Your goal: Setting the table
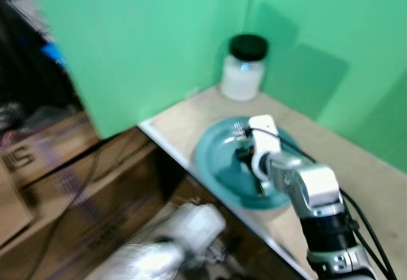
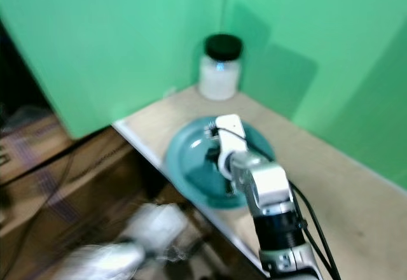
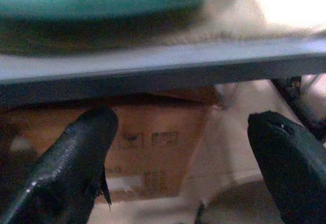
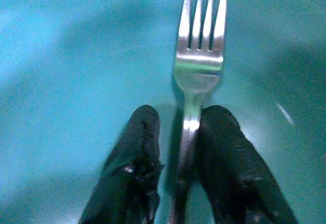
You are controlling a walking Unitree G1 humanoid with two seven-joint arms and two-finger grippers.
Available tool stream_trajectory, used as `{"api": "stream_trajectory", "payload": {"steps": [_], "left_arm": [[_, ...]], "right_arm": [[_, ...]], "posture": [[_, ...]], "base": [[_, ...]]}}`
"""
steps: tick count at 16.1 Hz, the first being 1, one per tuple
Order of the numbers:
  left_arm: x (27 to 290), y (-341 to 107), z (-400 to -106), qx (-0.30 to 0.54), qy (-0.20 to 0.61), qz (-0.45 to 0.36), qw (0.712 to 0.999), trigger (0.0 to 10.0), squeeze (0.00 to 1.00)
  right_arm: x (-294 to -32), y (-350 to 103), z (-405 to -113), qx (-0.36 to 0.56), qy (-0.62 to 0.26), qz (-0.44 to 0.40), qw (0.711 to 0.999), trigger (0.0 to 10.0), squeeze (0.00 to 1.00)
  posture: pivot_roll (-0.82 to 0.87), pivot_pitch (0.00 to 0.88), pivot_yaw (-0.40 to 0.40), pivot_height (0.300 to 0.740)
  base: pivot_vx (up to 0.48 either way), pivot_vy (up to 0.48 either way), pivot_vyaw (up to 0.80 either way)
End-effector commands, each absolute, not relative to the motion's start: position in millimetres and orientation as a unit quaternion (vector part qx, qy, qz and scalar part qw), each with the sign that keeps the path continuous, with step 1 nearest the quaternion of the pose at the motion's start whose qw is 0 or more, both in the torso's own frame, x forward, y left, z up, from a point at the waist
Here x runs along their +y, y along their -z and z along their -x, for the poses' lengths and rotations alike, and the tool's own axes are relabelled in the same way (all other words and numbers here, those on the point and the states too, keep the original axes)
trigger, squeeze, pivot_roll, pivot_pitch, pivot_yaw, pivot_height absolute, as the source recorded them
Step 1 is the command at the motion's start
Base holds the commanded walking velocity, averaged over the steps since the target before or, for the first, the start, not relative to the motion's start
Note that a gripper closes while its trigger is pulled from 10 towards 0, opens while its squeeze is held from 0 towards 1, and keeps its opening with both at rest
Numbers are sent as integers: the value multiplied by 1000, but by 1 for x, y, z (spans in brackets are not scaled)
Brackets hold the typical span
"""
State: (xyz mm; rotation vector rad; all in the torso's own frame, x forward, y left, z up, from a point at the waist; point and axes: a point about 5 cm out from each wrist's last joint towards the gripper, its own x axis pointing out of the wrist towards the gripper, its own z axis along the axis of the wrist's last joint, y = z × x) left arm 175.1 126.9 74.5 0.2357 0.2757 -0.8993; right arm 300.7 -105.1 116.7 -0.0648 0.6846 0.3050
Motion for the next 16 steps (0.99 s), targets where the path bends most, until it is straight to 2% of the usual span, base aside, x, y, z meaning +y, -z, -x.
{"api": "stream_trajectory", "payload": {"steps": [1, 4, 7, 14, 16], "left_arm": [[155, -126, -185, 72, 416, -120, 899, 10000, 220], [158, -143, -192, 48, 405, -126, 904, 10000, 216], [154, -152, -184, 66, 418, -121, 898, 10000, 216], [149, -158, -182, 72, 441, -112, 887, 10000, 220], [148, -161, -186, 72, 447, -114, 884, 10000, 212]], "right_arm": [[-110, -104, -294, 369, -147, 28, 917, 0, 0], [-107, -108, -293, 358, -168, 18, 918, 0, 0], [-107, -115, -293, 343, -188, 16, 920, 0, 0], [-109, -127, -296, 319, -194, 4, 928, 0, 0], [-111, -139, -298, 275, -197, -18, 941, 0, 0]], "posture": [[39, 65, -45, 740], [44, 78, -71, 740], [48, 90, -87, 740], [51, 80, -70, 740], [49, 65, -56, 740]], "base": [[0, 0, 0], [0, 0, 0], [0, 0, 0], [0, 0, 0], [0, 0, 0]]}}
